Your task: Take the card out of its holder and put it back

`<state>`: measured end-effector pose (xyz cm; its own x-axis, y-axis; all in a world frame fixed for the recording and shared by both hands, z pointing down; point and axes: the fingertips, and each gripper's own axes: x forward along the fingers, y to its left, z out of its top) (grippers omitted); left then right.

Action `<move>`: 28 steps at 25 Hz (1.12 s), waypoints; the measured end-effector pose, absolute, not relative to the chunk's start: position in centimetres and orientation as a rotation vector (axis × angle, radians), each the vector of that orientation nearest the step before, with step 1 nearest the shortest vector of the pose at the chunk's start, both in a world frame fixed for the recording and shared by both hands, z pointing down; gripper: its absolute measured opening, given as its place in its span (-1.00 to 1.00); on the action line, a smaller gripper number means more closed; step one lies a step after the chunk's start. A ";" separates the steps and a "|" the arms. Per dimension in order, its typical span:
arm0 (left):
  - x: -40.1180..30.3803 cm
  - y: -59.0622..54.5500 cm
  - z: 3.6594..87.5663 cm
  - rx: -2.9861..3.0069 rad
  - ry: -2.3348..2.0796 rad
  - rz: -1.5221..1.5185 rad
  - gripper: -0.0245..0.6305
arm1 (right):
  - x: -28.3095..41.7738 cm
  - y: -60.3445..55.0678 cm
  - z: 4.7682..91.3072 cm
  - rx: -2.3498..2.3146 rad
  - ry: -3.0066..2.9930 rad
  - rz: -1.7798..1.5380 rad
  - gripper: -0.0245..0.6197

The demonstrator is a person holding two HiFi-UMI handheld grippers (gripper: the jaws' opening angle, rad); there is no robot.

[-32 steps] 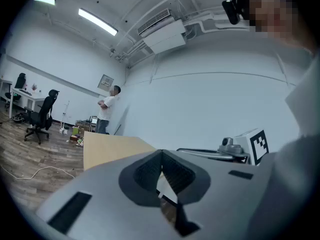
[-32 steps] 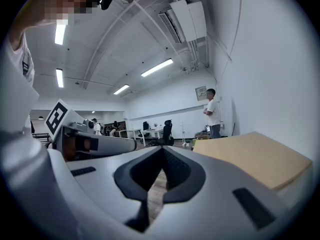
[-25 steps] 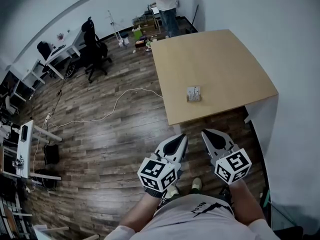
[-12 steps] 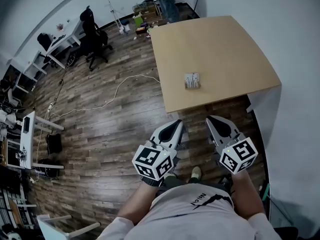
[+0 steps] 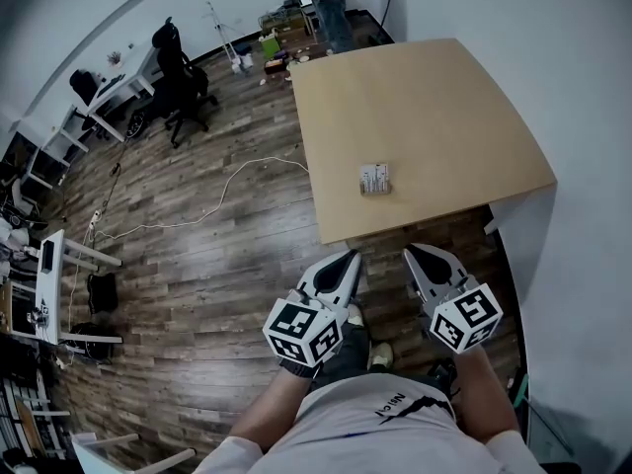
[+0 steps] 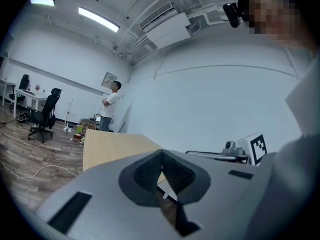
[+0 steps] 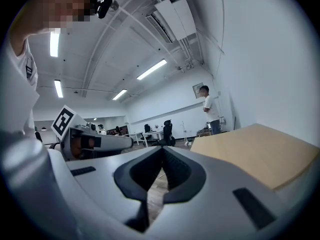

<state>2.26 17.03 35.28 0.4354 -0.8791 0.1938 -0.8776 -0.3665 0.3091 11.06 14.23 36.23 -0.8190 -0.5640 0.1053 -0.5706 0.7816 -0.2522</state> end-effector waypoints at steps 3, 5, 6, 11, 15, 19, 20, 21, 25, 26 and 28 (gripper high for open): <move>1.3 14.1 35.9 2.338 -1.483 -0.001 -0.89 | 10.1 11.5 36.4 0.946 -2.928 0.414 -0.88; 0.6 12.2 36.4 2.347 -1.474 0.003 -0.89 | 9.4 9.7 37.1 0.949 -2.922 0.419 -0.88; 0.3 11.2 36.7 2.351 -1.469 0.005 -0.89 | 8.9 8.8 37.5 0.944 -2.918 0.423 -0.88; -2.1 5.2 38.2 2.373 -1.431 0.013 -0.89 | 5.5 3.8 39.3 0.892 -2.886 0.407 -0.88; -3.3 1.1 40.1 2.377 -1.377 0.021 -0.89 | 4.2 0.4 41.3 0.878 -2.849 0.390 -0.88; -4.0 -1.8 41.4 2.353 -1.340 0.024 -0.89 | 4.1 -2.4 43.0 0.868 -2.806 0.386 -0.87; -4.1 -2.4 41.6 2.345 -1.335 0.025 -0.89 | 4.0 -3.1 43.4 0.857 -2.795 0.382 -0.86; -4.2 -3.0 41.9 2.337 -1.332 0.028 -0.89 | 3.9 -3.8 43.8 0.841 -2.785 0.377 -0.84; -3.9 -5.8 43.4 2.293 -1.360 0.042 -0.89 | 4.6 -6.9 47.5 0.737 -2.736 0.380 -0.73; -3.7 -6.6 43.6 2.283 -1.372 0.045 -0.89 | 5.0 -7.8 48.7 0.706 -2.720 0.389 -0.71; -3.7 -8.1 44.0 2.261 -1.399 0.050 -0.89 | 5.7 -9.9 51.0 0.643 -2.687 0.414 -0.69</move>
